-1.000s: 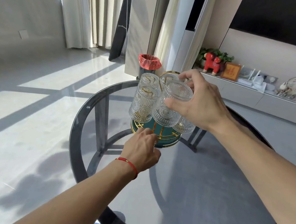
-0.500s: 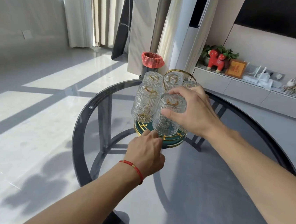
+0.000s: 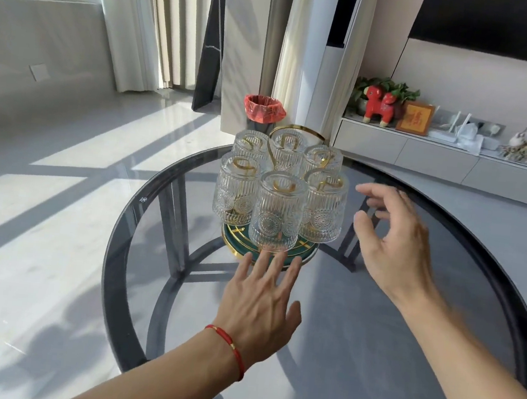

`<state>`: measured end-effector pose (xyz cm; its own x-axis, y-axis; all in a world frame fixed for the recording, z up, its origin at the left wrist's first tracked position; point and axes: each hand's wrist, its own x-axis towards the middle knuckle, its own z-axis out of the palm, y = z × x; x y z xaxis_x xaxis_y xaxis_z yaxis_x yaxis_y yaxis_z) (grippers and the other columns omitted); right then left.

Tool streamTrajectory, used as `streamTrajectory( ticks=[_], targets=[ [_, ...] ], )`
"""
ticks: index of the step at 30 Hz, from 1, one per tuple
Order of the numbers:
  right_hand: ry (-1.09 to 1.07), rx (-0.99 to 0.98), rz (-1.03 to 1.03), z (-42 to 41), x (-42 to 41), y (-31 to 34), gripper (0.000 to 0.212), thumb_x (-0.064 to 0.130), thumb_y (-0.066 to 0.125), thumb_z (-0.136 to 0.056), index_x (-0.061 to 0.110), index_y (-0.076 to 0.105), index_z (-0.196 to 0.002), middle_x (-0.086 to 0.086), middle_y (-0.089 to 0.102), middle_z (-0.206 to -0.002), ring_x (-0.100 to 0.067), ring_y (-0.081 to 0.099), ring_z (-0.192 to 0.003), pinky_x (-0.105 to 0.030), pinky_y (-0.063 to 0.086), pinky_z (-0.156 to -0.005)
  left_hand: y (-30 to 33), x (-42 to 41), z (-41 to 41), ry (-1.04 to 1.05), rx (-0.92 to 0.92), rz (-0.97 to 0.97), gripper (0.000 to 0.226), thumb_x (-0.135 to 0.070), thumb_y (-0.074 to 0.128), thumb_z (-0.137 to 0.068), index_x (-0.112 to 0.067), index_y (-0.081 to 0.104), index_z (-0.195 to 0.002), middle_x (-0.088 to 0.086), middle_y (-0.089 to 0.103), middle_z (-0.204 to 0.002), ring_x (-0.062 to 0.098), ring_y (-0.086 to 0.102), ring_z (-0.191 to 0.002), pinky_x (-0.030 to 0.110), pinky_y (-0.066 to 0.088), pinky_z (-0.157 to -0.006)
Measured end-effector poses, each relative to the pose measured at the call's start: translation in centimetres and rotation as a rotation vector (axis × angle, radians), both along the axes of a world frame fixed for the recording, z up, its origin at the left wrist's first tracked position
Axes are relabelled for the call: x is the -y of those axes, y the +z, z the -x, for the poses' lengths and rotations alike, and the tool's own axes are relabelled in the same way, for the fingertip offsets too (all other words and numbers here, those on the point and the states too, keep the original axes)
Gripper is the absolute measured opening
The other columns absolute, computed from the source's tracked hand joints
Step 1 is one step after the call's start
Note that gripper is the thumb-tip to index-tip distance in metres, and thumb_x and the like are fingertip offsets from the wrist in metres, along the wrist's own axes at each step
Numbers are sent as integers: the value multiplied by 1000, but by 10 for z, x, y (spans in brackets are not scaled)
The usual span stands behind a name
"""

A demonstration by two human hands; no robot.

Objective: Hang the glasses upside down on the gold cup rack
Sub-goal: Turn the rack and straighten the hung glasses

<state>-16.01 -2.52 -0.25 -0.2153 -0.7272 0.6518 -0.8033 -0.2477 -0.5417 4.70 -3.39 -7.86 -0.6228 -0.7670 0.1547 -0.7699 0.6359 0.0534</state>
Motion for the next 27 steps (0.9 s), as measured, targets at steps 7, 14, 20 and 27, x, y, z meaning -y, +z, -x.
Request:
streamTrajectory(
  ticks=[7,14,20,27],
  targets=[
    [156,-35,-159,-2,28,-1,66,33,77,-88,31,47,-147,0,52,-140,-16,51,-129,-40,45,-110,-10,8,15,-9,-40,22,64,-47,37,-99,-25,34,-159,3,29,-170,35,44,-138,66,22,-120],
    [159,147,-267,-5,44,-11,89,73,72,-75,33,40,-148,7,57,-145,-11,56,-125,-33,46,-106,-16,11,16,4,-91,71,61,-46,48,-96,-26,44,-154,-1,44,-163,34,56,-122,66,34,-113],
    [180,266,-193,-1,42,-7,72,42,89,-76,21,55,-136,7,69,-126,-7,64,-116,-22,49,-101,-17,12,14,15,-122,110,63,-39,57,-91,-22,47,-152,-1,48,-160,32,59,-118,62,39,-112],
    [189,270,-221,6,37,-2,72,46,88,-74,21,54,-133,7,68,-127,-11,64,-117,-30,50,-105,-19,12,11,11,-145,143,65,-35,61,-88,-21,49,-151,1,50,-158,32,58,-121,61,40,-113]
  ],
)
